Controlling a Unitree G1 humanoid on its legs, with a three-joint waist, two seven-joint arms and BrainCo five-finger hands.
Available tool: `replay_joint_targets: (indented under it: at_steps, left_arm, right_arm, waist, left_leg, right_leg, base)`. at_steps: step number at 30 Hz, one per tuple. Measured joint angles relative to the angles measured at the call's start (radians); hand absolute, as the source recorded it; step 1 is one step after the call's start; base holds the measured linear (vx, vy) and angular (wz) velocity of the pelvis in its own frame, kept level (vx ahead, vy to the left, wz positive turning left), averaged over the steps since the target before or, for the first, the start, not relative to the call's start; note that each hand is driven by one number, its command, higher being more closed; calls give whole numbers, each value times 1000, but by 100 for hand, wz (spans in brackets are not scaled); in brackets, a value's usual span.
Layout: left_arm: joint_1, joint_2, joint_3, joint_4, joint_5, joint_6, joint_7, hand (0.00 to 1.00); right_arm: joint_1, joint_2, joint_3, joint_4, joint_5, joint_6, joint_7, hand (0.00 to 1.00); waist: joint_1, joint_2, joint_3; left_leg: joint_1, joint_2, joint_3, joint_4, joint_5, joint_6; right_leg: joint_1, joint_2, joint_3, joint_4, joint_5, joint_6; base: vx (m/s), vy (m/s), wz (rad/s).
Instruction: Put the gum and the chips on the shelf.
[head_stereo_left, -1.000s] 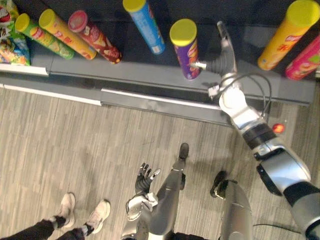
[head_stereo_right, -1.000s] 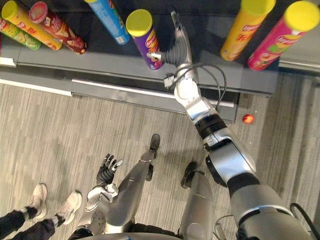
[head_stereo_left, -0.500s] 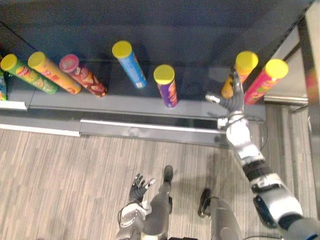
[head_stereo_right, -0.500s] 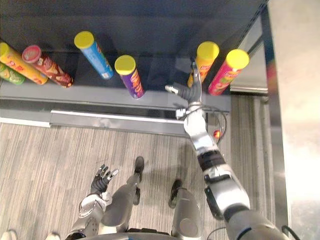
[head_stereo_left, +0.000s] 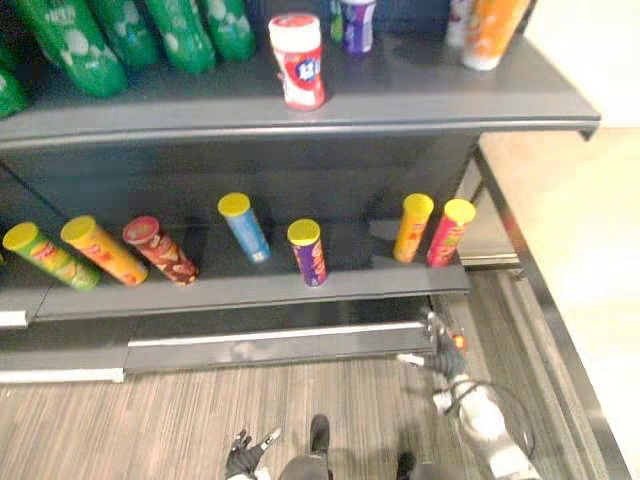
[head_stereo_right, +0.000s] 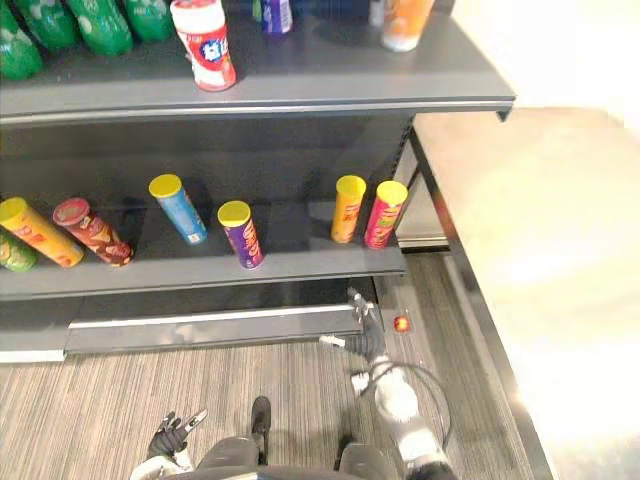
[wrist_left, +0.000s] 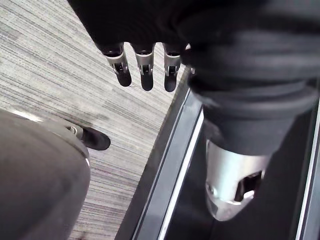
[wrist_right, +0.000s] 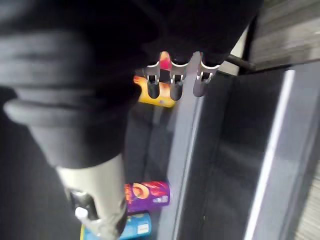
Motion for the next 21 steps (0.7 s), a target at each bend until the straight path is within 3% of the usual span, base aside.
replay_joint_targets:
  at_steps: [5,9,11,15,21]
  left_arm:
    - [2,-1,14,30,-23,-1,-18,0]
    - [7,-6,23,63,-61,-1,-34,0]
    - [6,-6,30,97,-94,0,-57,0]
    - [3,-3,38,136,-98,0,-88,0]
    - [-11,-2,59,197,-125,4,-123,0]
  right_arm:
    - [70,19,-11,248,11,85,49,0]
    - [34,41,-126,486,3,86,34,0]
    - [-11,60,-214,623,10,73,-9,0]
    - [-55,82,-282,735,2,55,-73,0]
    - [-75,114,-375,771,58,138,-84,0]
  waist:
    - [-5,-2,-22]
    - [-11,0,-40]
    - [-12,-5,-46]
    - [-8,-9,-55]
    - [-6,-11,-53]
  left_leg:
    - [19,-3,3,-1,-8,10]
    - [42,-11,3,-1,-17,8]
    - [65,-16,-5,-1,-24,7]
    - [71,-21,-15,-2,-28,6]
    - [99,-32,-31,-3,-30,8]
  right_leg:
    - [28,2,12,-19,3,2]
    - [62,-3,16,-42,10,5]
    - [97,-7,4,-60,10,7]
    - [116,-9,-12,-71,14,2]
    - [167,-8,-38,-96,14,0]
  base:
    - [3,14,-3]
    - [56,17,-2]
    - [99,9,13]
    - [74,-10,14]
    - [68,-21,11]
